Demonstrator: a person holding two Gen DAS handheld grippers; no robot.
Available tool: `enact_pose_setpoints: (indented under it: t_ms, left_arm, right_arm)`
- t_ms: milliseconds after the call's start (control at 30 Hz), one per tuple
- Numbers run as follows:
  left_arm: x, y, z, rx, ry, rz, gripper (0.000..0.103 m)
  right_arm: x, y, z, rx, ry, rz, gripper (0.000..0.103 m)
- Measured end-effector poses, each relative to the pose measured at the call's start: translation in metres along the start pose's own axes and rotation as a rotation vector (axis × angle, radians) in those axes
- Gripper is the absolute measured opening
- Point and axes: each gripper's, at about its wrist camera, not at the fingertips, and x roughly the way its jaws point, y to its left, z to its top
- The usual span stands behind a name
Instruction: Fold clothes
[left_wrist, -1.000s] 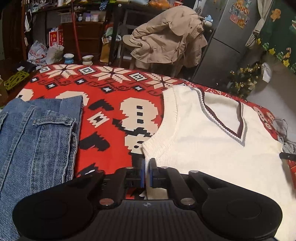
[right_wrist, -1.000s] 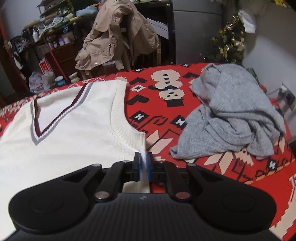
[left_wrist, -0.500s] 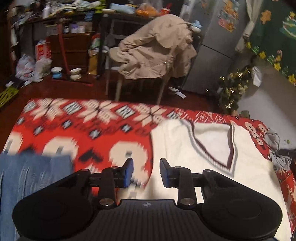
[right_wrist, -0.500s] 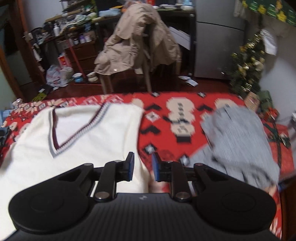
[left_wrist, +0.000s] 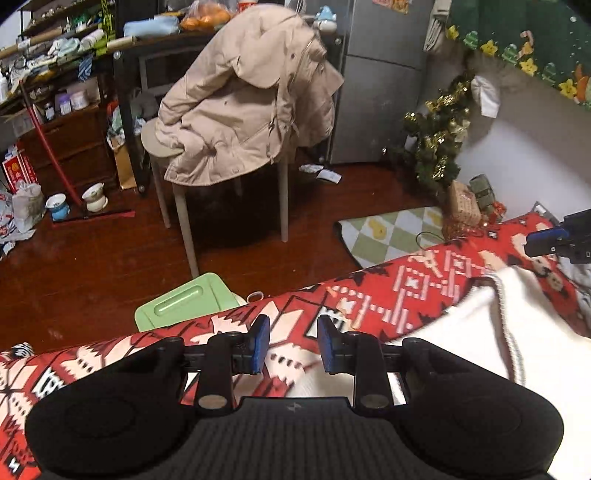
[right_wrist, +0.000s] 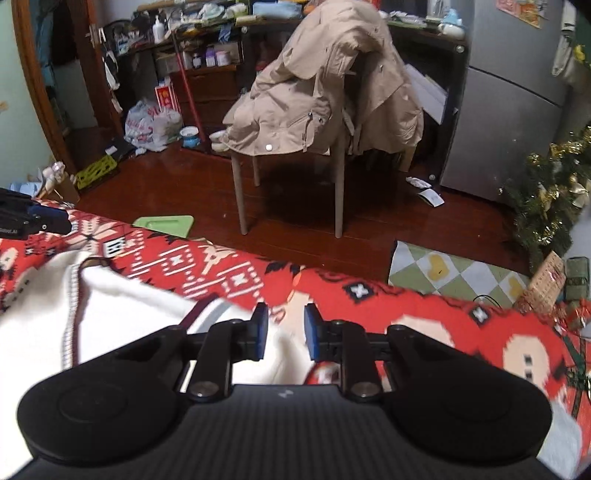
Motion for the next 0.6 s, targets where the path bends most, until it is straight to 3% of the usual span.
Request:
enact_pose_setpoints:
  t_ms: [100,300,600]
  left_arm:
    - [0.014,0.000,-0.002,-0.005,0.028,-0.007,0.016]
    - [0.023,-0.007,-0.018,0.026,0.047,-0.050,0.016]
    - [0.009,-0.019,-0.032,0.089,0.047,-0.072,0.012]
  right_arm:
    - [0.027,0.004,0.008,-0.044,0.019,0.001,0.023]
    - [0.064,0.022,0.005,-0.114,0.051,0.007,0.023]
    - [0.058,0.049,-0.013,-0.201,0.035,0.025,0.023]
